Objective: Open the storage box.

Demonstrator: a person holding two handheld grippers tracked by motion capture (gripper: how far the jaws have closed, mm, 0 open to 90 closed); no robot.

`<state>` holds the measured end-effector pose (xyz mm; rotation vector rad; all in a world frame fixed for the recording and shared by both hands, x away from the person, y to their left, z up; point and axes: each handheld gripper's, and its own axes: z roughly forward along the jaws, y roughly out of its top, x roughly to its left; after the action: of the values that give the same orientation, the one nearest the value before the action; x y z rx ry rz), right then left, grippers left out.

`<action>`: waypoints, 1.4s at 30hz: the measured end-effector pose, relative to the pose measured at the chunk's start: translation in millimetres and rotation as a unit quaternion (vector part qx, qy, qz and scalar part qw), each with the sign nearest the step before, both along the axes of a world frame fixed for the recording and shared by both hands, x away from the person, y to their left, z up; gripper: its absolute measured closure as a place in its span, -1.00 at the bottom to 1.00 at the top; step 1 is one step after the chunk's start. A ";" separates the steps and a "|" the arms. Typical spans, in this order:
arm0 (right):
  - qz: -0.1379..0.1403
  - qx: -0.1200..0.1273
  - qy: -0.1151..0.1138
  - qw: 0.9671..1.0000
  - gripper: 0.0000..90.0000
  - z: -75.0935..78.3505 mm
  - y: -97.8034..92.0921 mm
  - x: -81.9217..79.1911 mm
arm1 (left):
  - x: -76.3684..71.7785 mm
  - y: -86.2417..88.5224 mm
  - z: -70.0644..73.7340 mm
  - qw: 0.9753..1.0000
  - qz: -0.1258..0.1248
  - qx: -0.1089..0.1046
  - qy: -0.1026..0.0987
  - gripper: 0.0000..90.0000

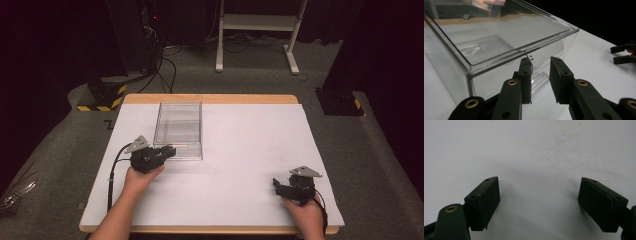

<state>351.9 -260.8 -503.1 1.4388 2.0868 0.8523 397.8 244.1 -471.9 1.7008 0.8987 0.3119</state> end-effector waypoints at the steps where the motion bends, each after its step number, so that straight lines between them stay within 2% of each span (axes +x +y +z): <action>1: 0.000 0.000 0.000 1.000 -0.61 0.0 0.0 0.0 | 0.1 0.8 -0.3 1.000 0.000 0.001 0.000 0.63; 7: 0.000 0.000 0.000 1.000 -0.61 0.0 0.0 0.0 | 0.7 2.2 -2.7 1.000 -0.006 -0.001 0.004 0.70; 15: 0.000 0.000 0.000 1.000 -0.61 0.0 -0.1 0.0 | -0.3 3.4 -4.4 1.000 -0.008 0.001 -0.009 0.73; 31: 0.001 0.000 0.000 1.000 -0.61 -0.1 -0.2 0.1 | -2.4 4.6 -6.0 1.000 -0.002 -0.016 -0.005 0.77; 42: 0.001 0.000 0.000 1.000 -0.61 -0.1 -0.2 0.1 | -7.7 6.6 -7.4 1.000 -0.009 -0.015 -0.014 0.79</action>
<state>352.0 -261.0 -503.1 1.4369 2.0874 0.8535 390.2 250.7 -479.3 1.6722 0.8620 0.3079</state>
